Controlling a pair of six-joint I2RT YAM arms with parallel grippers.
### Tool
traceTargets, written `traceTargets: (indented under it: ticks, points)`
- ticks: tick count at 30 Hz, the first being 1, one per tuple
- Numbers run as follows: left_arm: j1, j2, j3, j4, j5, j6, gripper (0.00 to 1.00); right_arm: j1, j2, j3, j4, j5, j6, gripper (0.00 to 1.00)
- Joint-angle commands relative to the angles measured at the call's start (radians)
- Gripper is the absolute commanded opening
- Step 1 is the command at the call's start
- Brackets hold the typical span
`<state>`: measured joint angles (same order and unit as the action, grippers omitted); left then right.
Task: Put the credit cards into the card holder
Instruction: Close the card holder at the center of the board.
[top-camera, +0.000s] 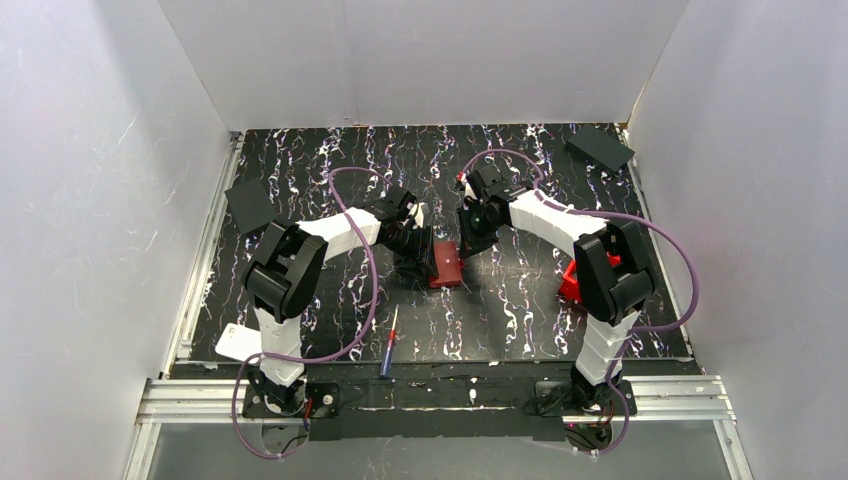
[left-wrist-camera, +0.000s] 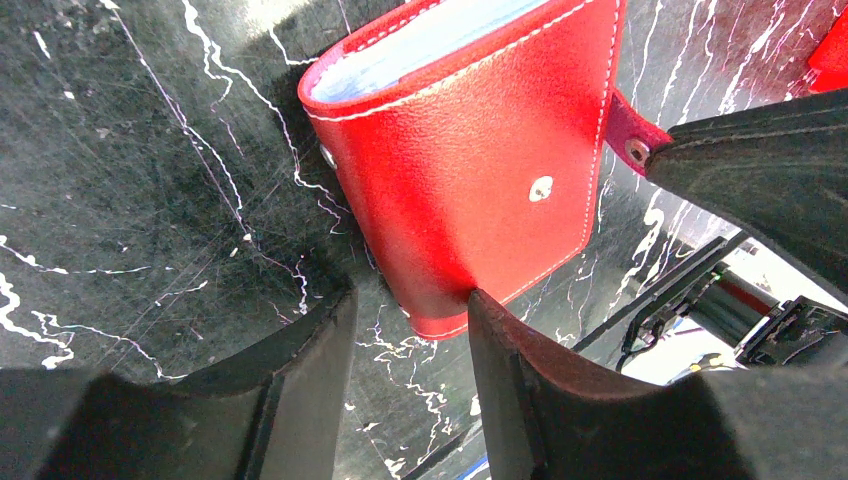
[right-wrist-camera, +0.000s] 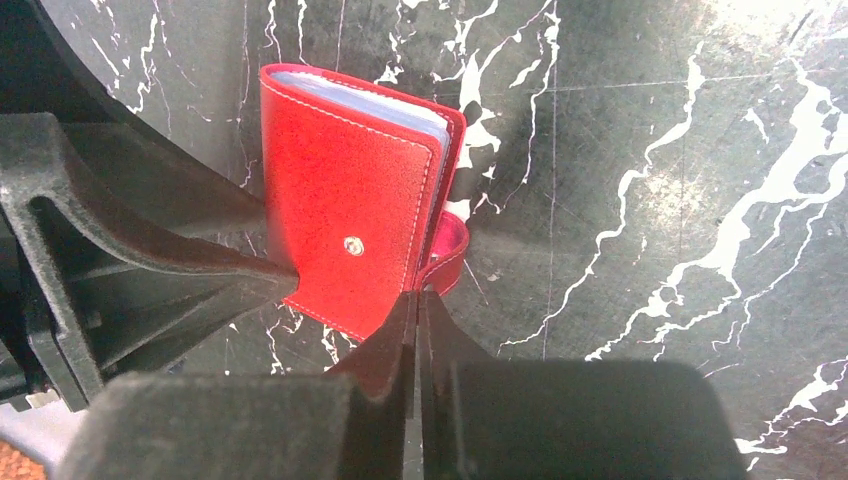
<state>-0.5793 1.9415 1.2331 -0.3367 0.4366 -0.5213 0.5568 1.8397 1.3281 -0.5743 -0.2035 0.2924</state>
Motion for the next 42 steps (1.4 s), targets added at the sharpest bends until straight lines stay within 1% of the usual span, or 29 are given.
traceTargets:
  ticks: [1,6,14,27,33,35,37,39,42]
  points:
    - [-0.01,0.062,-0.026,-0.03,-0.102,0.032,0.45,0.002,0.004,0.045,-0.011,0.024,0.008,0.01]
    - [-0.01,0.062,-0.026,-0.03,-0.101,0.034,0.44,0.002,0.01,0.045,-0.004,0.002,0.032,0.01]
    - [-0.01,0.066,-0.015,-0.03,-0.09,0.033,0.44,0.002,0.012,-0.007,0.119,-0.13,0.154,0.01]
    - [-0.01,0.071,-0.013,-0.029,-0.087,0.033,0.44,0.002,0.057,-0.042,0.201,-0.187,0.169,0.01]
    - [-0.01,0.06,-0.018,-0.035,-0.086,0.036,0.43,0.002,0.068,-0.069,0.241,-0.22,0.167,0.01]
    - [-0.001,0.034,-0.02,-0.026,-0.056,0.025,0.43,0.002,0.065,-0.074,0.236,-0.213,0.157,0.01]
    - [0.028,0.005,-0.018,-0.009,0.038,-0.006,0.43,0.002,0.065,-0.076,0.233,-0.21,0.15,0.01]
    - [0.076,-0.038,-0.031,0.053,0.134,-0.057,0.43,0.0,0.066,-0.076,0.226,-0.201,0.144,0.01]
    - [0.128,-0.081,-0.036,0.136,0.234,-0.12,0.41,0.0,0.069,-0.073,0.222,-0.203,0.134,0.01]
